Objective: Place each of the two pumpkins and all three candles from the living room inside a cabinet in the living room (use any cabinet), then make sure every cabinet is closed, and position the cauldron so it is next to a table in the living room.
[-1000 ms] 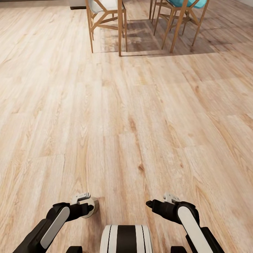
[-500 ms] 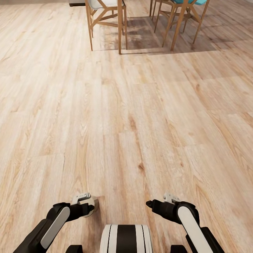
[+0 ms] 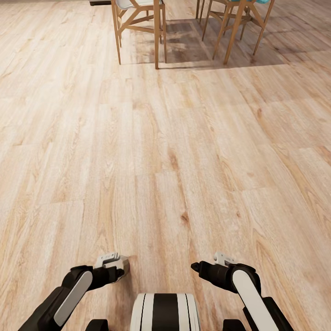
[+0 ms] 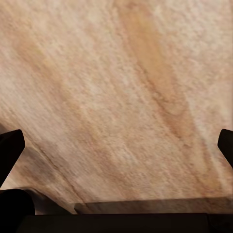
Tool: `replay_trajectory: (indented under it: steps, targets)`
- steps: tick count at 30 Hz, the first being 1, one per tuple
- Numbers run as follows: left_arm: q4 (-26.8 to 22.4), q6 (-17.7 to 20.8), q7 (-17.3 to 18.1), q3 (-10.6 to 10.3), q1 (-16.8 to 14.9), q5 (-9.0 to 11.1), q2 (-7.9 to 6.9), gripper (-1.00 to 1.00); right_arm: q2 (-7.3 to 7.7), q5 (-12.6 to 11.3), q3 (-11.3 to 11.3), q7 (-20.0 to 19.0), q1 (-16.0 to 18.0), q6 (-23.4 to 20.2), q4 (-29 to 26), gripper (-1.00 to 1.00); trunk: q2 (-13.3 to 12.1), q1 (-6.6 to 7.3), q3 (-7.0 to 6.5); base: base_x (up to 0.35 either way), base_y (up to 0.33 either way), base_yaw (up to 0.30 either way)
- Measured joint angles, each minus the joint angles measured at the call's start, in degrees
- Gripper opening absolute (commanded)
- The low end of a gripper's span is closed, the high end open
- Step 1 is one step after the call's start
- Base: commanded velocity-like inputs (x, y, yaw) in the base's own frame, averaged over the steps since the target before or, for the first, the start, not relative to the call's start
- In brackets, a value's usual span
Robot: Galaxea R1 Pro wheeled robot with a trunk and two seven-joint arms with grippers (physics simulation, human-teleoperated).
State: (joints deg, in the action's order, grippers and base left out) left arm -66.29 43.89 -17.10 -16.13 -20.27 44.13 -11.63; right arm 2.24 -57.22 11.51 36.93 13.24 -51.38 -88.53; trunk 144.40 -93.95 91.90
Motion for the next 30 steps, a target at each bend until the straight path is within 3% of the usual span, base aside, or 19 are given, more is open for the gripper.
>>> replay_trajectory:
  steps: [30]
  targets:
    - [0.0,0.0,0.0,-0.6,0.0,-0.1,0.02,1.0,-0.02,0.0,0.0,0.0,0.0,0.0,0.0,1.0,0.0,0.0,0.0,0.033,0.0,0.0]
